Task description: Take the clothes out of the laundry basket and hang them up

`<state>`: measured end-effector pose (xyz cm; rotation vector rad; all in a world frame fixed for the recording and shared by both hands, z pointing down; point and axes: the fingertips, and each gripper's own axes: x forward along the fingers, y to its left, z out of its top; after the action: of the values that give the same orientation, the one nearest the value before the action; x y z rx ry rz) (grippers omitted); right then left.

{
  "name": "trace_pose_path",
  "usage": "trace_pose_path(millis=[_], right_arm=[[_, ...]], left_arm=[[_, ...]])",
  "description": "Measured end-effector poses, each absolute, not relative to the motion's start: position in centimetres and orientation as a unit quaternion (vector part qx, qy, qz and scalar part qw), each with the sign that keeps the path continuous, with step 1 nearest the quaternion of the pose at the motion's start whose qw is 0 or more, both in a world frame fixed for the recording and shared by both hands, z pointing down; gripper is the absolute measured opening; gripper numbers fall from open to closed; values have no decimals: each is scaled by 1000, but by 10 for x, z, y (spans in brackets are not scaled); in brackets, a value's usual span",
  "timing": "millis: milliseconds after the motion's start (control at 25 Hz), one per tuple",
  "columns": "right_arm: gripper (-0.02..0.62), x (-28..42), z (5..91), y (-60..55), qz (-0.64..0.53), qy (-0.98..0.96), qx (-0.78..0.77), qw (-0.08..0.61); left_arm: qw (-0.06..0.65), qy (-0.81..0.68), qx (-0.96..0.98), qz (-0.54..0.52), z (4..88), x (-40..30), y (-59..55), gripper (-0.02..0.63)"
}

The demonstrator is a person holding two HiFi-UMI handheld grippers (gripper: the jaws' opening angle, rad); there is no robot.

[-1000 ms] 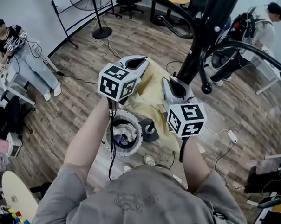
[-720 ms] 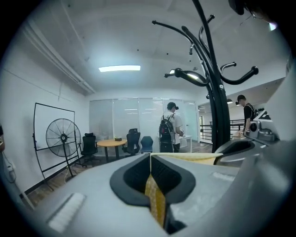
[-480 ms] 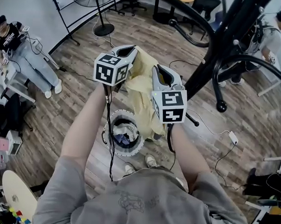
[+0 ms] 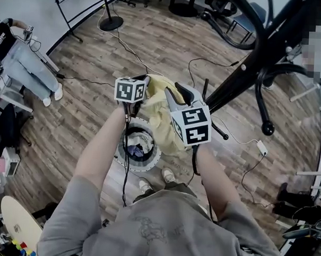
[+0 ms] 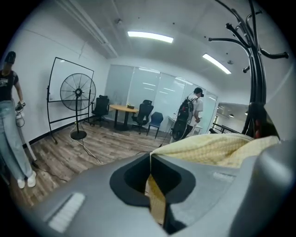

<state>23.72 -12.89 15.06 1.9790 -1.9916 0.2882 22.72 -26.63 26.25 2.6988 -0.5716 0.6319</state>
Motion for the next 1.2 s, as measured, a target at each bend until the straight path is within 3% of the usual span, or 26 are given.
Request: trace_pose_path(millis=[160,480,600,680,1200], right_arm=[[118,228,155,-103,122,-706,685,134],[114,225,183,-77,145,-700,681,156],[114,221,181,-76,143,-705,677,156],[114,216,175,-76,136,-710,674,151],[101,173,94,-41,74,-765,634,86]], left_arm=[[156,-193,936,248,302,212,-242,5],[169,-183,934,256,343,186,-201,20],[188,-179,935,243,343,175,-196,153],[188,-185,937,228,329,163,-197,181],[86,-295,943,130,179,41,-176,181]])
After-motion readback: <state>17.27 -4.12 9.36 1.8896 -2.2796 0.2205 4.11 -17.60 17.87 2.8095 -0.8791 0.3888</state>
